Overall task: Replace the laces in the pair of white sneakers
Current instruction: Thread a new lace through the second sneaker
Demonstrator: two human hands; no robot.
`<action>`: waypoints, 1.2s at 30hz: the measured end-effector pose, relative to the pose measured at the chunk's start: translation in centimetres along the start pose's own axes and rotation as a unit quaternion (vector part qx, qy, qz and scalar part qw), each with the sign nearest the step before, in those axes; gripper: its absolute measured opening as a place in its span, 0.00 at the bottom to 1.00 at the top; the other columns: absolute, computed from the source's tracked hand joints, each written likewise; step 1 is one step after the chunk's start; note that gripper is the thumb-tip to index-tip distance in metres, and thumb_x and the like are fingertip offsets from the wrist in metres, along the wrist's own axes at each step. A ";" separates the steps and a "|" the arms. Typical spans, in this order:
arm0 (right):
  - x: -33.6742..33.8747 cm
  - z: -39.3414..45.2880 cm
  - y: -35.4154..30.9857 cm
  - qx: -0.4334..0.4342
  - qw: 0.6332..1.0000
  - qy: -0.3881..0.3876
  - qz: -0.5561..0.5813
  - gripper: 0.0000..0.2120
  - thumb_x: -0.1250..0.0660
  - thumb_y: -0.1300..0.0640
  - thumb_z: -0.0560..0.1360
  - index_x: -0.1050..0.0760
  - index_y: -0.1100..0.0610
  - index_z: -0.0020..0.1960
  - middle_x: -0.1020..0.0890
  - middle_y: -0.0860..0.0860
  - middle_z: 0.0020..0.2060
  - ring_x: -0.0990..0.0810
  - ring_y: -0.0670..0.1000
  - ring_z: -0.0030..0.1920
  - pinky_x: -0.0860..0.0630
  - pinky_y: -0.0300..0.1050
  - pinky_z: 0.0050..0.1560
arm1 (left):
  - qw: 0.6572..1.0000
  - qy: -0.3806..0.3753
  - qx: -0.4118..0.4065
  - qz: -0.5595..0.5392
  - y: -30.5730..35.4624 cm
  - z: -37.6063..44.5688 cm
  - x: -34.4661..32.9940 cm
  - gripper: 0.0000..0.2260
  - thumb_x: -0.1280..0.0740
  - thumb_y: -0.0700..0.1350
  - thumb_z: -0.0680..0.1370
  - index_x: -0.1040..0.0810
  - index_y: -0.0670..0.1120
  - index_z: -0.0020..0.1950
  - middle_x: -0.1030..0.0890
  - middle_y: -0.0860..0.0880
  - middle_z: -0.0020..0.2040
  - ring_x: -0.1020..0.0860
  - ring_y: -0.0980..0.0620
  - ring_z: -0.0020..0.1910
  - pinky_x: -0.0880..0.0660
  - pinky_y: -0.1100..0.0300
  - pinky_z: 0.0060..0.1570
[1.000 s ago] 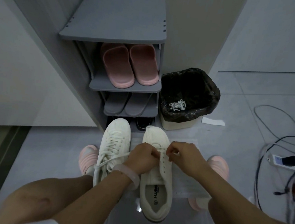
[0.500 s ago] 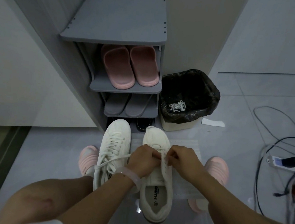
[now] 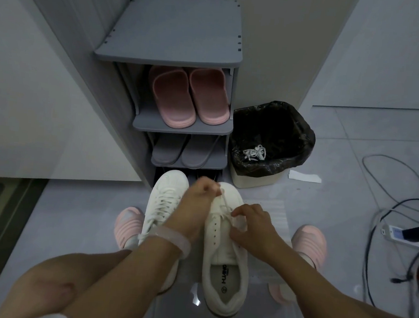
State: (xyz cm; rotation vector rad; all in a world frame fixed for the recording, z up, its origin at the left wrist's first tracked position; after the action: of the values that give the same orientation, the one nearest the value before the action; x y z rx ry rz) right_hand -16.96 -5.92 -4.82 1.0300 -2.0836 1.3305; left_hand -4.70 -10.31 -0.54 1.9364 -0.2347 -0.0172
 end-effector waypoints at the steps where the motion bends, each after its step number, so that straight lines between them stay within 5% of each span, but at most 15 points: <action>1: -0.1 0.0 -0.1 0.000 1.000 -0.003 0.002 0.19 0.33 0.53 0.72 0.30 0.51 0.62 0.33 0.51 0.61 0.35 0.53 0.62 0.33 0.46 0.60 | 0.991 -0.015 0.026 -0.127 0.5 0.0 0.2 0.10 0.45 0.36 0.80 0.29 0.42 0.42 0.20 0.48 0.39 0.21 0.51 0.41 0.26 0.64 0.44; 3: -0.2 0.0 0.0 0.000 0.999 0.007 0.035 0.17 0.34 0.55 0.73 0.30 0.53 0.61 0.33 0.51 0.60 0.34 0.53 0.61 0.32 0.44 0.58 | 0.967 -0.033 0.053 -0.247 1.1 0.0 0.6 0.11 0.48 0.35 0.80 0.31 0.42 0.41 0.19 0.48 0.31 0.18 0.49 0.37 0.21 0.58 0.42; 6: 0.9 0.1 2.3 -0.080 0.978 0.078 0.176 0.12 0.37 0.57 0.77 0.29 0.59 0.58 0.27 0.55 0.54 0.26 0.54 0.55 0.28 0.43 0.52 | 0.993 -0.045 0.086 -0.066 -0.4 -0.1 0.6 0.11 0.47 0.35 0.78 0.32 0.42 0.37 0.24 0.50 0.24 0.21 0.48 0.31 0.22 0.56 0.41; 11: -0.5 1.5 5.0 -0.215 0.962 0.020 0.169 0.18 0.41 0.51 0.79 0.23 0.65 0.44 0.22 0.60 0.42 0.23 0.57 0.44 0.24 0.51 0.52 | 0.943 -0.140 -0.027 0.300 -3.2 -1.1 -2.7 0.09 0.44 0.41 0.80 0.28 0.43 0.41 0.24 0.46 0.41 0.26 0.50 0.41 0.30 0.56 0.43; 14: 0.4 3.0 4.9 -0.235 0.960 0.071 0.135 0.08 0.35 0.59 0.73 0.23 0.65 0.42 0.23 0.57 0.38 0.25 0.54 0.40 0.29 0.41 0.38 | 0.891 -0.168 -0.119 0.405 -3.3 -1.8 -4.0 0.11 0.45 0.42 0.81 0.25 0.39 0.51 0.22 0.42 0.49 0.26 0.46 0.48 0.30 0.53 0.49; 16: 1.1 3.8 4.7 -0.238 0.954 0.106 0.147 0.05 0.35 0.62 0.71 0.25 0.64 0.38 0.24 0.56 0.35 0.26 0.54 0.38 0.32 0.40 0.37 | 0.882 -0.191 -0.128 0.412 -3.6 -1.8 -4.1 0.12 0.45 0.41 0.81 0.25 0.38 0.54 0.22 0.40 0.50 0.25 0.44 0.49 0.30 0.50 0.50; 19: 1.1 4.4 4.2 -0.225 0.914 0.131 0.311 0.11 0.36 0.65 0.72 0.29 0.59 0.31 0.27 0.53 0.30 0.29 0.51 0.34 0.31 0.42 0.38 | 0.865 -0.216 -0.134 0.433 -3.9 -1.7 -4.4 0.12 0.46 0.41 0.81 0.26 0.39 0.57 0.23 0.41 0.52 0.26 0.44 0.51 0.30 0.50 0.53; 21: 0.6 4.7 2.6 -0.193 0.870 0.109 0.441 0.09 0.38 0.67 0.73 0.26 0.59 0.35 0.26 0.52 0.31 0.29 0.49 0.33 0.30 0.40 0.34 | 0.857 -0.221 -0.136 0.445 -4.0 -1.8 -4.5 0.12 0.46 0.42 0.81 0.27 0.39 0.58 0.23 0.41 0.54 0.27 0.44 0.53 0.30 0.50 0.54; 26: 2.7 4.8 -3.0 -0.029 0.798 0.024 0.602 0.11 0.40 0.70 0.74 0.24 0.58 0.40 0.20 0.51 0.29 0.24 0.45 0.29 0.27 0.35 0.30 | 0.885 -0.222 -0.099 0.397 -4.2 -1.5 -4.2 0.10 0.46 0.42 0.81 0.26 0.40 0.52 0.22 0.41 0.51 0.25 0.44 0.50 0.30 0.53 0.49; 28: 3.5 4.1 -2.5 -0.022 0.859 0.030 0.511 0.12 0.41 0.69 0.74 0.23 0.57 0.42 0.21 0.51 0.30 0.27 0.45 0.30 0.31 0.35 0.30 | 0.930 -0.204 -0.028 0.304 -4.4 -1.1 -3.3 0.09 0.45 0.42 0.80 0.25 0.43 0.48 0.21 0.41 0.52 0.23 0.45 0.49 0.28 0.54 0.49; 31: 5.0 2.7 0.5 -0.051 0.982 0.101 0.152 0.14 0.42 0.66 0.75 0.25 0.55 0.55 0.24 0.50 0.33 0.28 0.46 0.32 0.34 0.38 0.31 | 0.980 -0.119 0.035 0.156 -3.3 -0.4 -1.2 0.10 0.43 0.39 0.79 0.27 0.46 0.40 0.20 0.44 0.52 0.22 0.43 0.52 0.27 0.51 0.53; 34: 3.8 1.3 2.0 -0.035 0.997 0.071 -0.024 0.18 0.42 0.60 0.78 0.33 0.55 0.67 0.22 0.56 0.51 0.23 0.54 0.50 0.31 0.41 0.44 | 0.994 -0.100 0.036 -0.030 -1.3 -0.4 -0.3 0.12 0.45 0.38 0.80 0.28 0.44 0.38 0.17 0.50 0.45 0.21 0.51 0.49 0.27 0.58 0.55; 36: 2.5 0.3 0.9 0.053 0.996 0.052 -0.053 0.22 0.40 0.52 0.78 0.36 0.53 0.71 0.32 0.54 0.67 0.31 0.54 0.65 0.34 0.42 0.60 | 0.983 -0.114 0.036 -0.136 -0.2 -0.7 0.0 0.13 0.47 0.39 0.81 0.31 0.45 0.38 0.16 0.48 0.42 0.19 0.53 0.47 0.27 0.61 0.53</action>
State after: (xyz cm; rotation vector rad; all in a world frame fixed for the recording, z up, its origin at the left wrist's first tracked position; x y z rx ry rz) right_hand -19.21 -6.79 -3.73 1.0743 -1.8742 1.4220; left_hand -4.56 -9.64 -0.45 2.0255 -0.1215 -0.4180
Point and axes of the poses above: each hand's wrist, its own z-axis towards the middle knuckle, its own x-axis out of the back of the hand, y = z × x, the point moved 10 cm from there along z, towards the middle knuckle
